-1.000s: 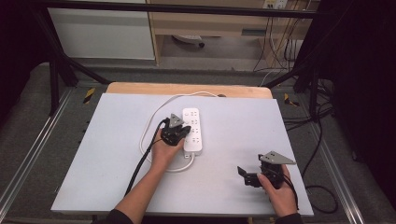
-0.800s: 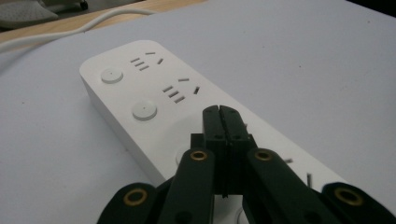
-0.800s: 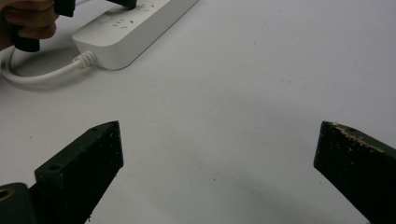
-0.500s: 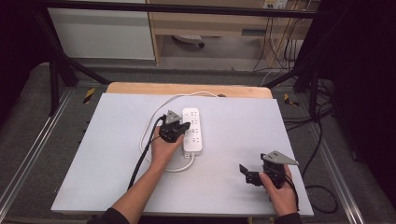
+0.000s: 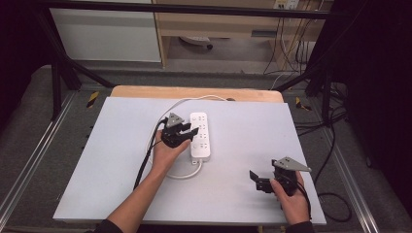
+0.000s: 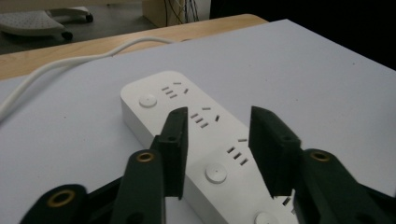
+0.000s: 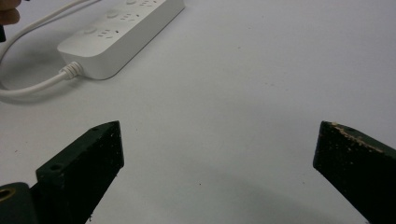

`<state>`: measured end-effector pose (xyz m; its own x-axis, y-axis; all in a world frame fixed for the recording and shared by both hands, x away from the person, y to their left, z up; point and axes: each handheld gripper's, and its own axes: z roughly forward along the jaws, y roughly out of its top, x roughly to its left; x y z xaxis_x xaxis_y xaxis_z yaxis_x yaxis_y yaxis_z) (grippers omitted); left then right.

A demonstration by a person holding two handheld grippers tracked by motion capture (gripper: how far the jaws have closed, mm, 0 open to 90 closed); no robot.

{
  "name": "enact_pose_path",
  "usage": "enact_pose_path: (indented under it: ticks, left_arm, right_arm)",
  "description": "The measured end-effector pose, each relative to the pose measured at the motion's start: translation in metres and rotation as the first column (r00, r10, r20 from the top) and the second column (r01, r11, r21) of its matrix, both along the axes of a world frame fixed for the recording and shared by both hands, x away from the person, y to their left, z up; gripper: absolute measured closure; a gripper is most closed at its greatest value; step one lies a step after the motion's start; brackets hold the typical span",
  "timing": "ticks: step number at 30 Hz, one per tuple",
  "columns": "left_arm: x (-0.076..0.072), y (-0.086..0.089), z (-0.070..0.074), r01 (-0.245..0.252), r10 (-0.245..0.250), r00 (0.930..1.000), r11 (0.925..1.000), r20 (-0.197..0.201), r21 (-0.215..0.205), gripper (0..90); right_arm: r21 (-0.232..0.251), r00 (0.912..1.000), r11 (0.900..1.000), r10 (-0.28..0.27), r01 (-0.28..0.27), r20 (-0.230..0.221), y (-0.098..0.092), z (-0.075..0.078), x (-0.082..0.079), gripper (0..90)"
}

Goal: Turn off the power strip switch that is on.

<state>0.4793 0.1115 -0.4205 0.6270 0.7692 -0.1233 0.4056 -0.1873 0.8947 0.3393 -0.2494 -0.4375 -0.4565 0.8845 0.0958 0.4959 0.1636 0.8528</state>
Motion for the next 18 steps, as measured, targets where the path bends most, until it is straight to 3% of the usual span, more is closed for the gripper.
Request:
enact_pose_path:
  ticks: [6,10,13,16,18]
  left_arm:
    - [0.0,0.007,-0.002,-0.034,0.033,0.9992,0.9993,-0.024,-0.017,41.4]
    - [-0.002,0.009,0.004,-0.051,0.051,0.9987,0.9987,0.005,-0.008,31.8]
    - [-0.004,0.011,0.007,-0.056,0.056,0.9984,0.9985,0.005,-0.002,20.7]
    - [-0.008,0.009,0.01,-0.072,0.069,0.9967,0.9949,0.043,0.071,10.9]
    - [-0.009,0.008,0.009,-0.07,0.069,0.9974,0.9952,0.017,0.068,8.8]
  right_arm:
    - [-0.007,0.9999,1.0,0.012,-0.012,-0.002,0.003,0.0,-0.001,2.2]
    - [-0.009,1.0,1.0,0.006,-0.006,0.0,0.001,-0.001,-0.001,2.2]
    - [-0.015,1.0,1.0,-0.001,0.001,-0.004,0.001,-0.002,0.0,2.3]
    - [-0.01,1.0,1.0,0.0,0.0,-0.003,0.001,-0.001,0.0,2.3]
    - [-0.01,1.0,1.0,0.001,-0.001,0.0,0.001,-0.001,0.001,2.2]
